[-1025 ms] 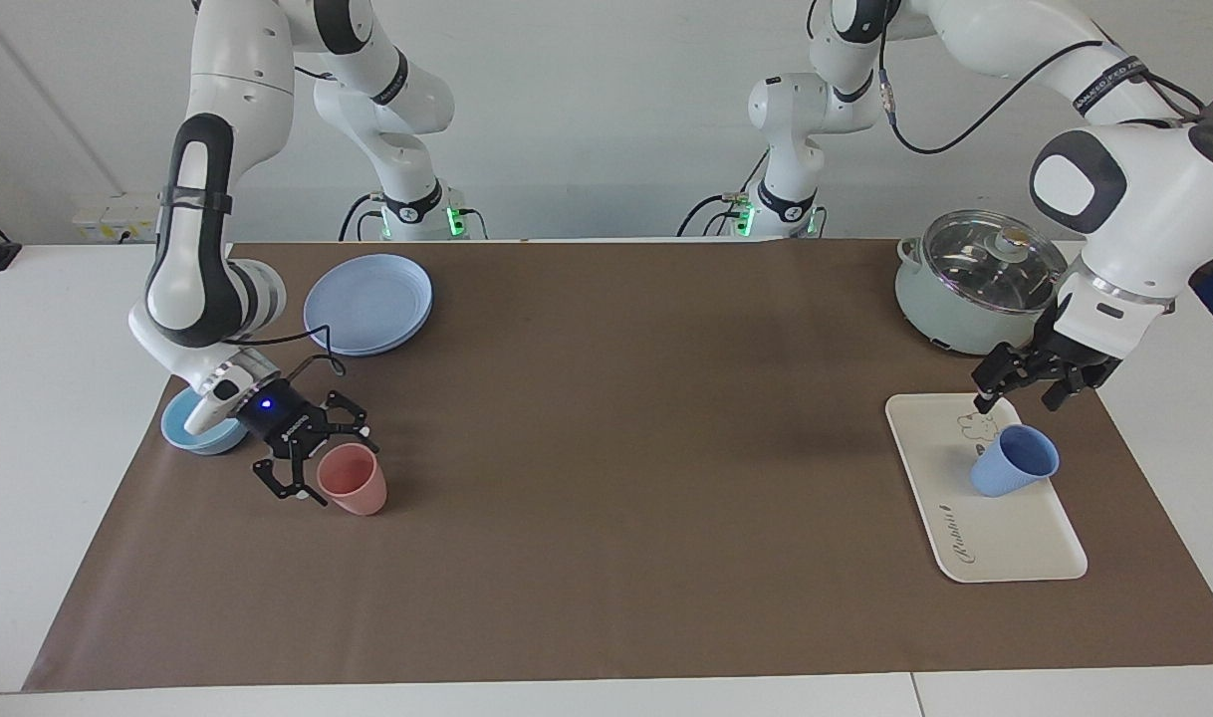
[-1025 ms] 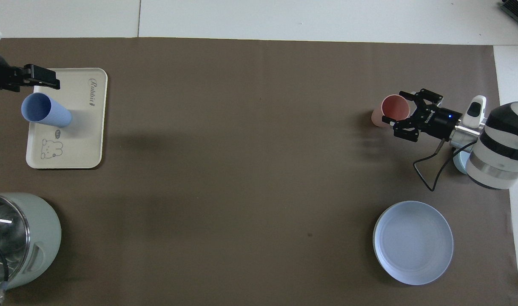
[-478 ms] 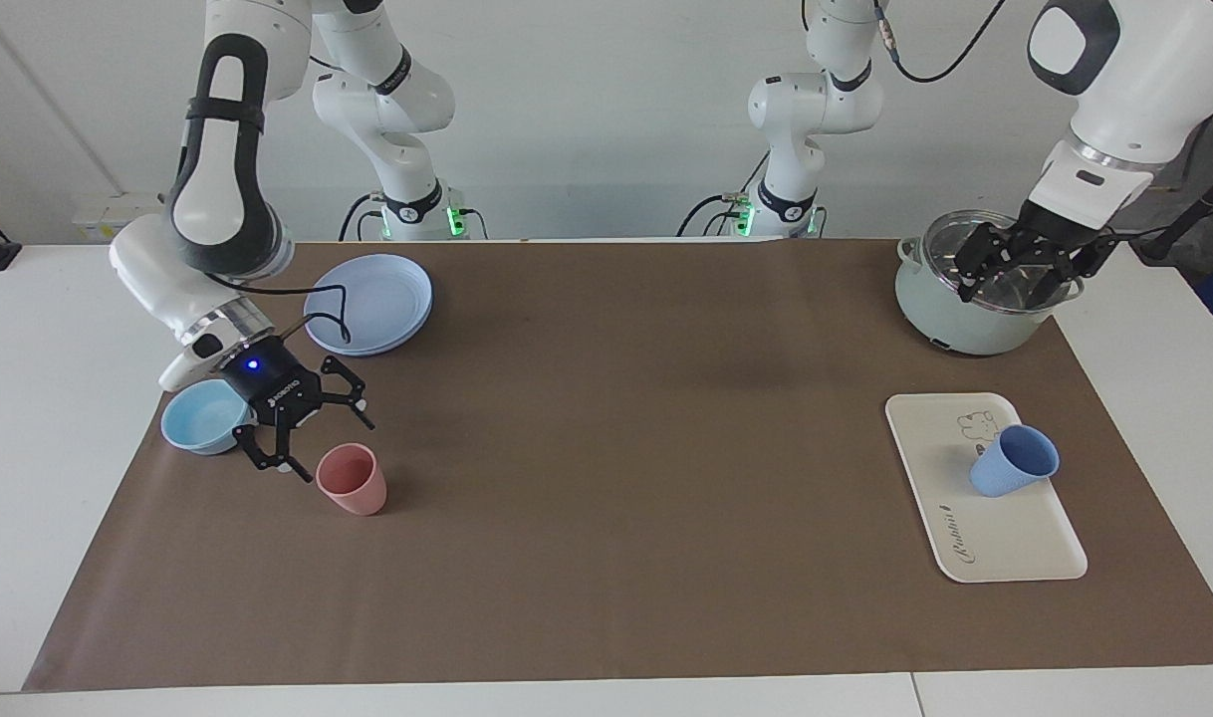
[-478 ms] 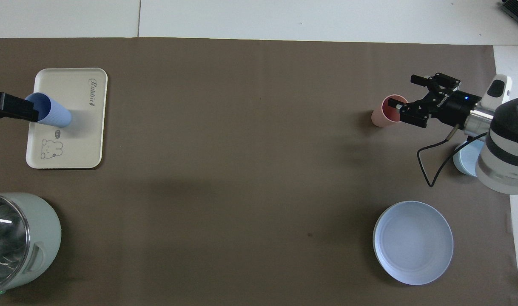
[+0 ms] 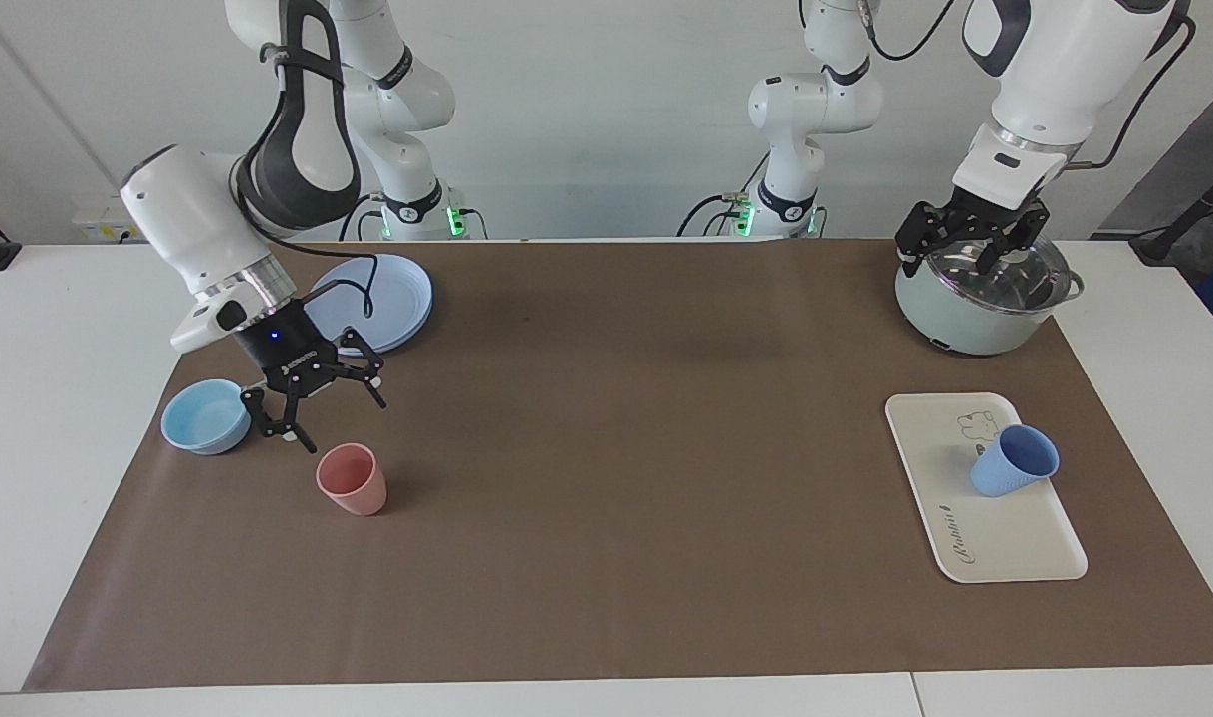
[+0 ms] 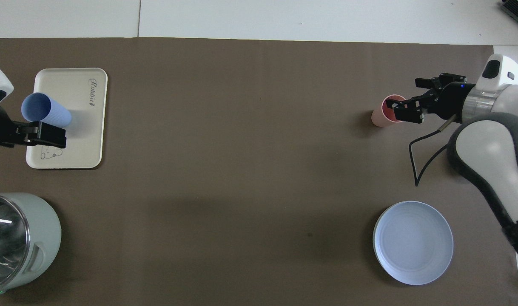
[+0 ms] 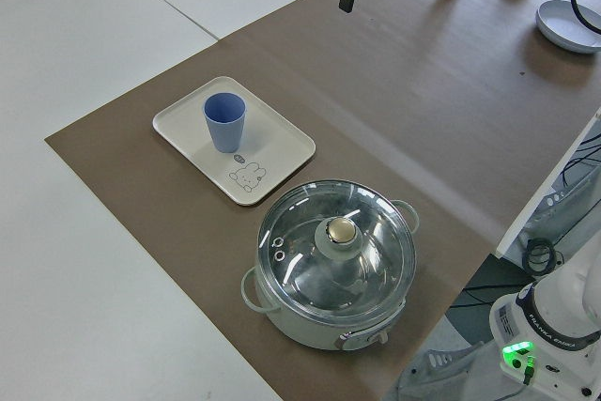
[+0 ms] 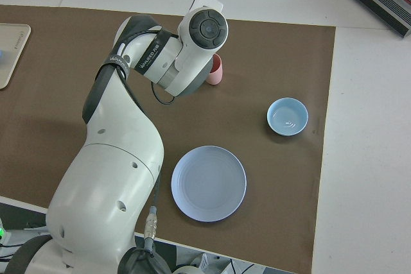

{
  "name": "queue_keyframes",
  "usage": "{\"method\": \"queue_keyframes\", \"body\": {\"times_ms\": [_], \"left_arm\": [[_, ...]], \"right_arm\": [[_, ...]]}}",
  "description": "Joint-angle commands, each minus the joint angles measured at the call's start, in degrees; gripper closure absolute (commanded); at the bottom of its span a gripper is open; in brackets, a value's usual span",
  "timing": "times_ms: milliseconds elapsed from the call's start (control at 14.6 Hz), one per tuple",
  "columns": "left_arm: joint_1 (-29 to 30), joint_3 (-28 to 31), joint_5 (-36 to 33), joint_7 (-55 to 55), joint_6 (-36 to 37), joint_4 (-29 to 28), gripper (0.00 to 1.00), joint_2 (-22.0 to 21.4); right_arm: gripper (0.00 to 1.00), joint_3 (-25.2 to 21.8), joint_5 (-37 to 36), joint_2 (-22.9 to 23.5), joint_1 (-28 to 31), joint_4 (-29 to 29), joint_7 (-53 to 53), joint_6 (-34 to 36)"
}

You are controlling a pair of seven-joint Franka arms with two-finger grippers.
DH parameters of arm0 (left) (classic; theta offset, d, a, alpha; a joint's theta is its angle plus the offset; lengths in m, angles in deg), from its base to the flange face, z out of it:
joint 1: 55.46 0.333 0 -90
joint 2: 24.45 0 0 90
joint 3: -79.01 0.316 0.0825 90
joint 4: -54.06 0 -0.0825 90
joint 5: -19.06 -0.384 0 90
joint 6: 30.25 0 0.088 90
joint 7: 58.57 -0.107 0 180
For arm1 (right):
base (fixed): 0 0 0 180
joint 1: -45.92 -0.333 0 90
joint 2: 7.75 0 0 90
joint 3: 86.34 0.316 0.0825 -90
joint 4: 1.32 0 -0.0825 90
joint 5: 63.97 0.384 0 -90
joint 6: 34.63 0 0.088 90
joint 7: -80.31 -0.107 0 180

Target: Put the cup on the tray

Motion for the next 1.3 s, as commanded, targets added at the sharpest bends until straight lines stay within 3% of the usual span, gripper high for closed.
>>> {"method": "queue_keyframes", "body": {"times_ms": [0, 205, 342, 615, 820, 1025, 1230], "left_arm": [[1.16, -0.82, -1.23, -1.93, -1.54, -1.53, 0.0, -1.36], [1.52, -0.82, -0.44, -4.41, -2.16, 0.31, 0.0, -0.4], [3.0, -0.82, 0.7, -4.41, -1.02, 0.06, 0.0, -0.22], [2.66, -0.73, 1.76, -4.23, 0.82, 2.33, 0.0, 2.5], [2.22, -0.65, 1.67, -4.23, 4.08, 6.2, 0.0, 5.32], [1.43, -0.65, 0.88, -4.06, 3.21, 3.84, 0.0, 4.27], [1.16, -0.56, 0.71, -4.41, 3.12, 5.67, 0.0, 4.27]], "right_arm": [[0.0, -0.13, -13.67, -4.16, -0.18, 0.39, -17.73, 4.73], [0.0, -0.31, -27.65, -6.8, 0.7, -5.39, -38.74, 22.02], [0.0, 0.04, -33.65, -6.89, 0.7, -11.45, -45.72, 33.98], [0.0, -0.31, -34.12, -6.89, 1.75, -19.1, -49.26, 48.67], [0.0, -0.31, -34.37, -7.5, 2.55, -20.19, -49.88, 52.23], [0.0, -0.31, -34.55, -7.42, 2.46, -20.62, -49.88, 53.11], [0.0, -0.22, -34.47, -7.42, 2.54, -20.53, -49.79, 54.16]]}}
